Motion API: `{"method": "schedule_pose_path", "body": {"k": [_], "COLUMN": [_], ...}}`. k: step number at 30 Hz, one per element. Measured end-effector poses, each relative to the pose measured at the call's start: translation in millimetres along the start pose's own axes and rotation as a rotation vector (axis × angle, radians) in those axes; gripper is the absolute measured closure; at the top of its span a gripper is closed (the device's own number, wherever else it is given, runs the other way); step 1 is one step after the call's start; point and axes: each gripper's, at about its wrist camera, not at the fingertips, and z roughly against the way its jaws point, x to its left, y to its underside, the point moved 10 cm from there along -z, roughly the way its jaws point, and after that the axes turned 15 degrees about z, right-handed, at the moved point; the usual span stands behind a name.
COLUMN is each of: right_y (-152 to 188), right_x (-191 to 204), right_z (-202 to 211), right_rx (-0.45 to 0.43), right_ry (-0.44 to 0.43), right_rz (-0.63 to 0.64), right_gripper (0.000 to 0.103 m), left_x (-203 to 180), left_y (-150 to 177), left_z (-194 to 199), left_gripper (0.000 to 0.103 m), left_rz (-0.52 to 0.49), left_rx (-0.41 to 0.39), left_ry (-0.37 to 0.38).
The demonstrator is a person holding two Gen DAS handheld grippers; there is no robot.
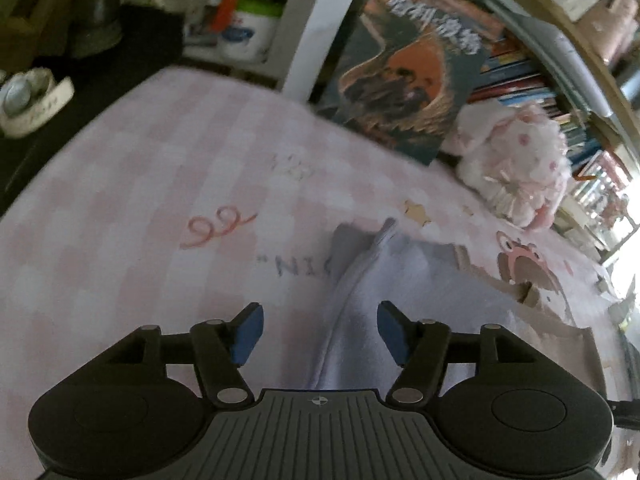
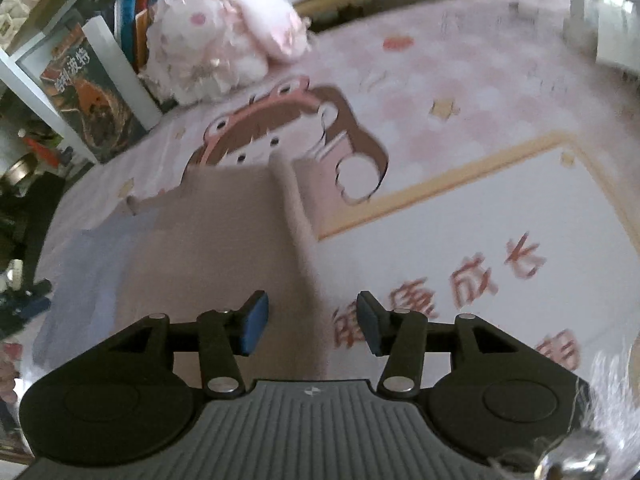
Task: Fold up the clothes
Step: 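Grasp the lavender edge with the left gripper while the right gripper grasps the beige edge, then open both grippers and release the sweater edges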
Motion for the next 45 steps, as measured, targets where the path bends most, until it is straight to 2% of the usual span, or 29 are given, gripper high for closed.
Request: {"method": "schedule_pose_path", "body": {"k": [2, 3, 4, 5, 6, 7, 11, 14, 19, 22, 25, 28, 31, 32, 34, 37, 43, 45], "right_y": [5, 2, -2, -6, -10, -14, -32, -41, -46, -46, -46, -40, -27, -22, -9, 15, 60, 70], "right_x": [4, 6, 8, 11, 13, 15, 24, 32, 41, 42, 44, 51, 62, 66, 75, 92, 120, 127], "right_z": [-3, -6, -9, -11, -14, -17, -30, -40, -46, -39, -25, -8, 7, 12, 21, 33, 48, 51], "right_rx": [0.015, 0.014, 0.011, 0.008, 0.004, 0.001, -0.015, -0.014, -0.007, -0.025, -0.073, -0.113, -0.147, -0.155, -0.166, -0.17, -0.151, -0.144], "right_ry": [-0.029, -0.034, -0.038, -0.041, -0.045, -0.048, -0.066, -0.081, -0.057, -0.013, 0.041, 0.082, 0.127, 0.14, 0.165, 0.203, 0.234, 0.24], "right_rz": [-0.014, -0.008, 0.0, 0.009, 0.017, 0.026, 0.05, 0.063, 0.121, 0.149, 0.182, 0.216, 0.24, 0.243, 0.242, 0.228, 0.213, 0.221], "right_gripper": [0.061, 0.07, 0.074, 0.075, 0.079, 0.081, 0.084, 0.084, 0.081, 0.071, 0.057, 0.05, 0.038, 0.036, 0.031, 0.021, 0.018, 0.018], "left_x": [-2, -3, -6, -8, -8, -7, 2, 6, 6, 2, -7, -14, -18, -18, -18, -14, -6, -7], "left_y": [5, 7, 9, 9, 7, 5, -11, -20, -23, -25, -20, -9, 8, 13, 25, 43, 77, 88], "left_z": [-5, -6, -7, -8, -8, -8, -10, -13, -13, 5, 28, 53, 74, 80, 92, 106, 121, 123], "left_gripper": [0.043, 0.044, 0.06, 0.069, 0.072, 0.08, 0.081, 0.081, 0.079, 0.078, 0.076, 0.072, 0.067, 0.059, 0.051, 0.046, 0.043, 0.039], "left_rz": [0.016, 0.023, 0.026, 0.029, 0.035, 0.041, 0.07, 0.063, 0.03, -0.02, -0.065, -0.111, -0.14, -0.142, -0.138, -0.138, -0.159, -0.175], "left_rx": [0.021, 0.031, 0.035, 0.037, 0.026, 0.016, -0.019, -0.028, -0.054, -0.14, -0.176, -0.193, -0.196, -0.195, -0.196, -0.21, -0.224, -0.21], "left_ry": [0.015, 0.023, 0.035, 0.043, 0.029, 0.018, -0.006, -0.032, -0.055, -0.096, -0.079, -0.055, -0.04, -0.034, -0.017, -0.01, -0.029, -0.026]}}
